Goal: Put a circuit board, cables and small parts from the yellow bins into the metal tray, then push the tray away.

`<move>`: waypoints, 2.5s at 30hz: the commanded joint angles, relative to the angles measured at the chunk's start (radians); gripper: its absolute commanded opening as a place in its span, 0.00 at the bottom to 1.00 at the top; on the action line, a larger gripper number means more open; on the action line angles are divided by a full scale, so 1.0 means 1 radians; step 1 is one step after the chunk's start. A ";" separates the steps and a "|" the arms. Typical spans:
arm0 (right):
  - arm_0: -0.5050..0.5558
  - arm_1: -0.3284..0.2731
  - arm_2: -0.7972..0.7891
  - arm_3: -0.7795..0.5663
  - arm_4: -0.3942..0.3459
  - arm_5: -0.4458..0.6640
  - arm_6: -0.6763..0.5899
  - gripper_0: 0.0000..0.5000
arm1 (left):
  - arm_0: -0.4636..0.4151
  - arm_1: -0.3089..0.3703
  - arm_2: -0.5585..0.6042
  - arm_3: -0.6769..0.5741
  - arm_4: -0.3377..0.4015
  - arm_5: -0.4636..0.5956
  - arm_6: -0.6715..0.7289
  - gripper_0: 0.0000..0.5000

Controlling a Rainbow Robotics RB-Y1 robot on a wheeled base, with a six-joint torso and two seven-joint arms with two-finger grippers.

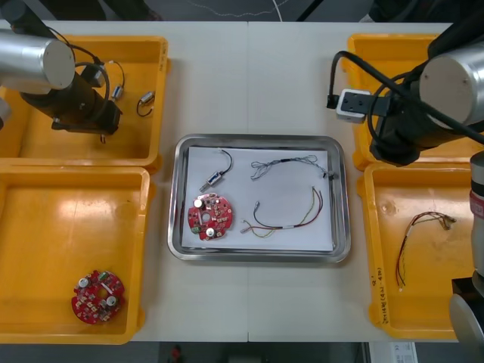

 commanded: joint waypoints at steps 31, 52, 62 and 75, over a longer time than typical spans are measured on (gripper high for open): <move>0.287 -0.133 -0.422 -0.122 -0.025 0.004 -0.460 1.00 | -0.081 0.003 0.022 -0.617 0.069 0.557 0.165 0.00; 0.414 -0.133 -0.411 -0.147 -0.214 0.004 -0.848 1.00 | -0.175 -0.242 -0.199 -0.669 0.049 0.487 0.508 0.00; 0.443 -0.133 -0.419 -0.147 -0.234 0.004 -0.871 1.00 | -0.175 -0.248 -0.342 -0.609 0.051 0.378 0.536 0.00; 0.448 -0.133 -0.423 -0.147 -0.240 0.004 -0.885 1.00 | -0.175 -0.268 -0.449 -0.467 0.058 0.221 0.527 0.00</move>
